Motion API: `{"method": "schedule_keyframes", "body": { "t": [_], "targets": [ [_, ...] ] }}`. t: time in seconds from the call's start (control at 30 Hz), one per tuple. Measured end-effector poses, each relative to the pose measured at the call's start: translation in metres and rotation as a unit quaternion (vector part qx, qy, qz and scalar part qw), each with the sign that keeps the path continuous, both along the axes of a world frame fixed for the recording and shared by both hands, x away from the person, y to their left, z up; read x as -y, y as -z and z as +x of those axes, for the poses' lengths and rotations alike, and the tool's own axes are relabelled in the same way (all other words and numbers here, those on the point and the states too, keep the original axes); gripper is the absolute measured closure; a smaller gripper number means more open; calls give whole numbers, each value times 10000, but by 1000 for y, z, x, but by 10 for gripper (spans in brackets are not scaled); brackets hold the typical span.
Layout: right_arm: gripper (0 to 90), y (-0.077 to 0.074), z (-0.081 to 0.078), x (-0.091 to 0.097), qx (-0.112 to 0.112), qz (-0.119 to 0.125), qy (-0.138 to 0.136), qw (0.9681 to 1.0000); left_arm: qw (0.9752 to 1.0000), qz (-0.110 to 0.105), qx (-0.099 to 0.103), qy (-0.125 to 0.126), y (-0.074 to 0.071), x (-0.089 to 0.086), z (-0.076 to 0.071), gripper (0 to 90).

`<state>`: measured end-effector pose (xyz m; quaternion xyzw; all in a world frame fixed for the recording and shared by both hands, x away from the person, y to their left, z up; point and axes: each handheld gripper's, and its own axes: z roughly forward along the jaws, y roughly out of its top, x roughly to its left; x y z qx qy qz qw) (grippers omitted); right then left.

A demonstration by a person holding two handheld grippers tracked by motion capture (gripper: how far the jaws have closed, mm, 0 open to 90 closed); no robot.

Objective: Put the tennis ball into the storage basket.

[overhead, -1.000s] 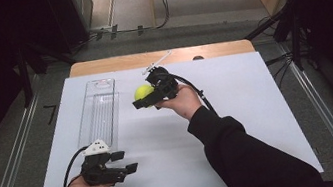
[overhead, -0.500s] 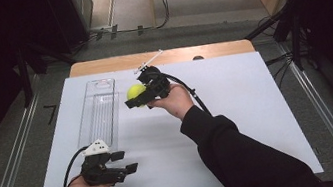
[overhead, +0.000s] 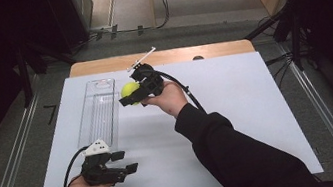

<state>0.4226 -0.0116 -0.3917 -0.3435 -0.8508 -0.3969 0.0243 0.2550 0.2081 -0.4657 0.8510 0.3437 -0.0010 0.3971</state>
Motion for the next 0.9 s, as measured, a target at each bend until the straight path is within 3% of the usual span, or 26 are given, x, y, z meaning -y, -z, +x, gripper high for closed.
{"method": "schedule_keyframes", "body": {
  "t": [0.9],
  "targets": [
    [235,0,14,-28,-70,18,-32,10000,10000,-11,38,50,0,0,0,292]
  ]
}}
